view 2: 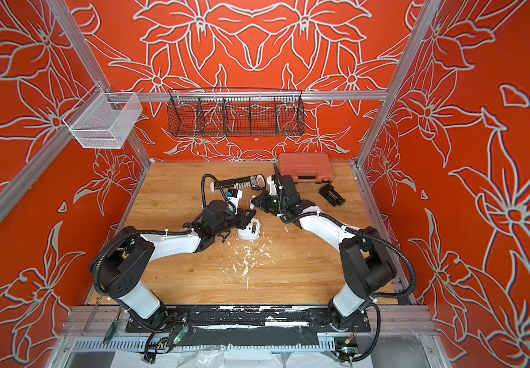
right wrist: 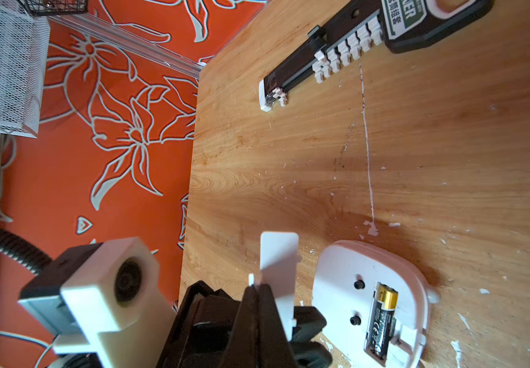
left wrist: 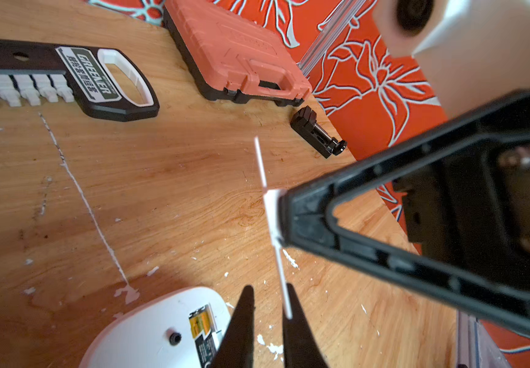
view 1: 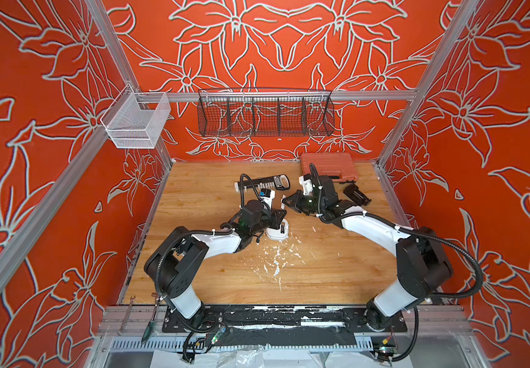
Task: Insert the battery into the alarm
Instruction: Pick up the cover from the center of the board.
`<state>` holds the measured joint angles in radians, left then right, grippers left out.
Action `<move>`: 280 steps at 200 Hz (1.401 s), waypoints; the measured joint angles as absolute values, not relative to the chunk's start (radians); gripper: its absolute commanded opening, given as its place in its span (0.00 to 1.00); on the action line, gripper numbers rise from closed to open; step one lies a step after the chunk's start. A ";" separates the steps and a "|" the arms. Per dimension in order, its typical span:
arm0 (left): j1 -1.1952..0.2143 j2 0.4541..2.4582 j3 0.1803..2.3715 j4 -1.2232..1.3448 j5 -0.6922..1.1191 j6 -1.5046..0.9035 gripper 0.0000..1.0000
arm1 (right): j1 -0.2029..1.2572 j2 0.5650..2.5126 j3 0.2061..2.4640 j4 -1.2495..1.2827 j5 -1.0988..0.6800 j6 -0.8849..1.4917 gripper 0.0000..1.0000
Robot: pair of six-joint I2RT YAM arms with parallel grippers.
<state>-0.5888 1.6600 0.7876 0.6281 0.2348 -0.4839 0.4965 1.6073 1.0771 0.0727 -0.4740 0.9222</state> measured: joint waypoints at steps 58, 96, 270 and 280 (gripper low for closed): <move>-0.608 1.649 0.774 0.637 0.184 -0.467 0.11 | 0.496 1.607 1.066 0.085 -0.474 0.938 0.04; -0.610 1.637 0.768 0.631 0.149 -0.464 0.09 | 0.496 1.607 1.064 0.097 -0.474 0.949 0.04; -0.623 1.607 0.755 0.645 0.083 -0.445 0.09 | 0.496 1.611 1.041 0.147 -0.481 0.986 0.04; -0.623 1.607 0.755 0.645 0.080 -0.445 0.09 | 0.496 1.611 1.039 0.147 -0.482 0.987 0.04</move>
<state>-0.6231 1.6073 0.7551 0.6453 0.0803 -0.4450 0.4965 1.6112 1.0386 0.1474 -0.4820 0.9871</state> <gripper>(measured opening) 0.088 0.049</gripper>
